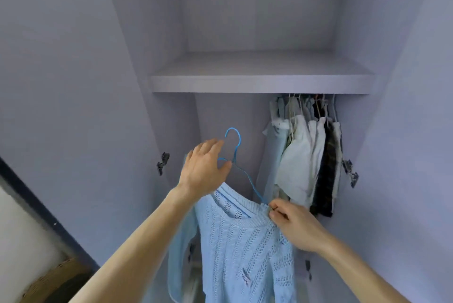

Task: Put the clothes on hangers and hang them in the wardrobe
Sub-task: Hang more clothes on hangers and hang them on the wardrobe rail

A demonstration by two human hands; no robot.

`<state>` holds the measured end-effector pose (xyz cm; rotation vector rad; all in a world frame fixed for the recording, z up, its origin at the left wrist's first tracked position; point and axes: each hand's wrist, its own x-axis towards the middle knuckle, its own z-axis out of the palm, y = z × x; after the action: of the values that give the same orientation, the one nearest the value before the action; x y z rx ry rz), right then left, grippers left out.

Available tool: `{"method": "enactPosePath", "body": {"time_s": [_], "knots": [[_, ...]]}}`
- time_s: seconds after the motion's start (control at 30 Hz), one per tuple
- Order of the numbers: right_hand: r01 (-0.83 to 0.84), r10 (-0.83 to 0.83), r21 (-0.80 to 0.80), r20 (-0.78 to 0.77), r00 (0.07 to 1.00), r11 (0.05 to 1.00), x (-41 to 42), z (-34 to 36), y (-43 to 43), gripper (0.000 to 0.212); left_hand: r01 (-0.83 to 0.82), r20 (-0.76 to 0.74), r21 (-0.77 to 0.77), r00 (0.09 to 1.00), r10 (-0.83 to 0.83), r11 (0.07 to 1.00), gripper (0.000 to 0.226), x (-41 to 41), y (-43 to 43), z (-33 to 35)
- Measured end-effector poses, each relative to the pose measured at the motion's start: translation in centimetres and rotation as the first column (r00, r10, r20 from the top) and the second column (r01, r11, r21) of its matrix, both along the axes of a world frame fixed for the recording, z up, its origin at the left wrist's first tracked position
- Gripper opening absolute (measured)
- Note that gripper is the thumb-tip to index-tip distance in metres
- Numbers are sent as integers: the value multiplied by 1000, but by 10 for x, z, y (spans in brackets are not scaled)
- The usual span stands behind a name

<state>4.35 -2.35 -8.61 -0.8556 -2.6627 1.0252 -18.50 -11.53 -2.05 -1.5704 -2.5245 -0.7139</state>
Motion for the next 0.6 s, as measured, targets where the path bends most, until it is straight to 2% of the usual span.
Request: {"method": "enactPosePath", "body": {"time_s": [0.17, 0.4, 0.6], "knots": [[44, -45, -79, -14, 999, 996, -37, -24, 40, 24, -11, -88, -71, 996, 5, 997, 79, -29, 50, 22], [89, -98, -159, -54, 994, 983, -84, -28, 95, 25, 7, -371, -28, 929, -17, 1000, 83, -70, 150, 50], [203, -239, -262, -115, 964, 944, -120, -39, 154, 23, -18, -393, 38, 919, 32, 999, 73, -108, 219, 40]]}}
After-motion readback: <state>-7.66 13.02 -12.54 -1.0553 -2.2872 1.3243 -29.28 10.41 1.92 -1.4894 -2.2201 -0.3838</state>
